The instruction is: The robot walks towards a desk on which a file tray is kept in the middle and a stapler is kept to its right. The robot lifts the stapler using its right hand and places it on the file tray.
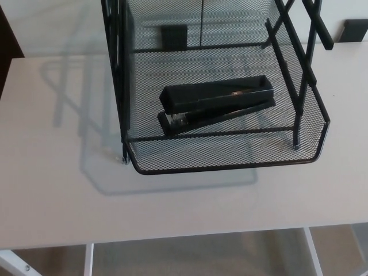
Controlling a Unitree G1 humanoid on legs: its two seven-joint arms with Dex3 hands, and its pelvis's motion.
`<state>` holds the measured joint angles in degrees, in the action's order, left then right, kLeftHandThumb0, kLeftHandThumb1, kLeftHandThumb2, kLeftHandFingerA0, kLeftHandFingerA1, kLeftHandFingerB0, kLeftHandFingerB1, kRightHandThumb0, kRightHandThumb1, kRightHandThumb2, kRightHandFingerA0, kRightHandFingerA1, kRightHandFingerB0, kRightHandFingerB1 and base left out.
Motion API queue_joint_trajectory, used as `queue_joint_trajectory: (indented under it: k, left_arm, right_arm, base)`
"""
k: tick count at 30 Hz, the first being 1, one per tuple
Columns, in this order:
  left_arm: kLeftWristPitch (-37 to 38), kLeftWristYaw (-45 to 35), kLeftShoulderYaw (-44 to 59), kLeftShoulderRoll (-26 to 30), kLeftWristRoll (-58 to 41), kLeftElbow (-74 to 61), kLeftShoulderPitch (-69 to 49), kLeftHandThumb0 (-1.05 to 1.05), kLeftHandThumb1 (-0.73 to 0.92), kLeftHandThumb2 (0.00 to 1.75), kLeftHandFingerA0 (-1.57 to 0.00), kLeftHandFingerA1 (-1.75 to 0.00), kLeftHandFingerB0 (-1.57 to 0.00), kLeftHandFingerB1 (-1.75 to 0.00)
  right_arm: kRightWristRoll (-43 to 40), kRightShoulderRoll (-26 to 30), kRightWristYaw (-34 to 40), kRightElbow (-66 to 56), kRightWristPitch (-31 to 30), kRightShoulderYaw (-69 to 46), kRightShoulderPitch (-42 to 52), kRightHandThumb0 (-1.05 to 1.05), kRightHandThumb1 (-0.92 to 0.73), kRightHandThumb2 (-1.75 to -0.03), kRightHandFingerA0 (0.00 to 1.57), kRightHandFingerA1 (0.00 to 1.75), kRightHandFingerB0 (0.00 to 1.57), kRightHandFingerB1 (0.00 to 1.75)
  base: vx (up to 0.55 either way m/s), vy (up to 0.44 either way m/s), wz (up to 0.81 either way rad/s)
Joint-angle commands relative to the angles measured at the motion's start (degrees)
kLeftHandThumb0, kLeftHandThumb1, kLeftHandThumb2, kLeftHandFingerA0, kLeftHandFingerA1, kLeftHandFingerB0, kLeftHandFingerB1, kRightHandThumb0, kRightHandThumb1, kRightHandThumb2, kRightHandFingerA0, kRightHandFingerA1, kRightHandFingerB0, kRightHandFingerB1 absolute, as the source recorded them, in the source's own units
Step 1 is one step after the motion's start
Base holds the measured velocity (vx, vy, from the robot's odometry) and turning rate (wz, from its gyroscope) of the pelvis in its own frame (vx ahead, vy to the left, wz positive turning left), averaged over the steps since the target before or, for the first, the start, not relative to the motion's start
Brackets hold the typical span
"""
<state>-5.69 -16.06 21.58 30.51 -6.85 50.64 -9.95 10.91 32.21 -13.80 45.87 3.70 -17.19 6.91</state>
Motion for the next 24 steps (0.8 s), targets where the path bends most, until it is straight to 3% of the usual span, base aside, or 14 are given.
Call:
queue_joint_trajectory:
  k: [1, 2, 3, 4, 5, 7, 8, 10, 11, 12, 14, 15, 22, 24]
  left_arm:
    - [0.8, 1.7, 3.4, -1.0, -2.9, -5.7, -1.7, -0.56, 0.85, 0.66, -0.43, -0.5, -0.27, -0.4]
    - [0.7, 1.5, 2.7, -0.8, -1.8, -6.4, -2.0, -0.54, 0.89, 0.66, -0.45, -0.5, -0.29, -0.4]
    - [-0.3, 0.8, 0.6, 0.0, 0.3, -7.1, -2.4, -0.53, 0.89, 0.66, -0.47, -0.48, -0.32, -0.39]
    - [-1.8, 0.2, -1.3, 0.7, 1.9, -7.4, -2.4, -0.53, 0.89, 0.66, -0.47, -0.48, -0.32, -0.39]
    - [-2.2, -0.3, -2.0, 1.0, 2.0, -6.6, -2.0, -0.53, 0.85, 0.66, -0.48, -0.5, -0.3, -0.41]
    - [-3.0, -2.1, -3.8, 1.7, 2.5, -6.6, -2.2, -0.54, 0.86, 0.65, -0.49, -0.52, -0.31, -0.42]
    - [-3.4, -3.7, -5.5, 2.4, 3.0, -6.2, -2.4, -0.53, 0.86, 0.65, -0.48, -0.51, -0.3, -0.41]
    - [-4.5, -4.1, -7.0, 2.8, 3.1, -4.5, -1.6, -0.53, 0.82, 0.65, -0.47, -0.53, -0.3, -0.41]
    - [-3.6, -4.4, -7.5, 3.0, 3.4, -3.7, -1.5, -0.53, 0.82, 0.65, -0.47, -0.53, -0.3, -0.41]
    - [-3.5, -4.0, -8.3, 3.1, 3.8, -2.1, -0.8, -0.52, 0.82, 0.64, -0.47, -0.52, -0.31, -0.41]
    - [-3.5, -3.4, -9.6, 3.5, 4.5, -1.4, -0.5, -0.54, 0.79, 0.65, -0.49, -0.52, -0.33, -0.42]
    - [-3.8, -3.6, -9.8, 3.6, 4.1, -0.7, -0.1, -0.53, 0.79, 0.64, -0.48, -0.52, -0.33, -0.42]
    - [-3.2, -6.8, -14.3, 5.4, 5.5, 4.2, 2.7, -0.57, 0.81, 0.64, -0.49, -0.47, -0.35, -0.38]
    - [-3.8, -8.9, -13.7, 5.6, 3.8, 1.3, 1.3, -0.57, 0.81, 0.64, -0.5, -0.49, -0.33, -0.39]
  right_arm:
    - [-6.8, -1.8, 4.6, -1.0, 3.6, -5.4, -1.3, -0.68, -0.74, -0.63, 0.35, 0.57, 0.06, 0.24]
    - [-6.6, -1.9, 4.9, -1.8, 3.1, -5.5, -1.3, -0.67, -0.74, -0.63, 0.37, 0.59, 0.07, 0.24]
    - [-6.6, -2.3, 4.5, -2.5, 2.4, -5.4, -1.3, -0.66, -0.56, -0.91, 0.32, 0.63, 0.04, 0.32]
    - [-7.0, -2.7, 3.9, -2.8, 2.0, -5.4, -1.2, -0.66, -0.56, -0.91, 0.32, 0.63, 0.04, 0.32]
    - [-4.5, -1.6, 3.5, -1.5, 4.0, -3.1, -0.7, -0.65, -0.74, -0.63, 0.38, 0.58, 0.06, 0.24]
    - [-2.3, -0.2, 1.2, -0.7, 1.2, -0.1, -0.6, -0.75, -0.8, -0.64, 0.45, 0.53, 0.03, 0.23]
    - [0.4, 2.0, -2.0, -0.9, -1.9, 3.9, -0.1, -0.74, -0.83, -0.64, 0.34, 0.52, 0.03, 0.21]
    - [5.4, 5.5, -3.7, -2.4, -1.7, 10.4, 1.8, -0.76, -0.86, -0.66, 0.42, 0.48, 0.05, 0.2]
    - [3.8, 5.1, -3.9, -1.6, -0.3, 10.2, 1.9, -0.76, -0.82, -0.66, 0.32, 0.46, 0.09, 0.22]
    - [4.9, 5.8, -3.2, -0.3, -0.1, 12.3, 1.4, -0.86, -0.7, -1.04, 0.31, 0.58, 0.08, 0.25]
    - [5.7, 6.5, -0.6, -1.6, -0.1, 14.3, 2.4, -0.84, -0.68, -1.04, 0.41, 0.66, 0.08, 0.3]
    - [5.2, 6.9, -1.3, -1.5, -0.3, 15.2, 2.4, -0.8, -0.85, -0.67, 0.17, 0.51, 0.09, 0.22]
    - [1.0, 7.2, -5.2, -1.8, 2.4, 15.7, 1.9, -0.74, -0.84, -0.67, 0.2, 0.45, 0.09, 0.22]
    - [3.9, 7.8, -3.3, -0.3, 3.9, 18.0, 0.6, -0.73, -0.83, -0.66, 0.32, 0.42, 0.11, 0.2]
  base:
    - [0.0, 0.0, 0.0]
    - [0.0, 0.0, 0.0]
    - [0.0, 0.0, 0.0]
    - [0.0, 0.0, 0.0]
    - [0.0, 0.0, 0.0]
    - [0.0, 0.0, 0.0]
    - [0.0, 0.0, 0.0]
    - [0.0, 0.0, 0.0]
    - [0.0, 0.0, 0.0]
    - [0.0, 0.0, 0.0]
    - [0.0, 0.0, 0.0]
    - [0.0, 0.0, 0.0]
    - [0.0, 0.0, 0.0]
    - [0.0, 0.0, 0.0]
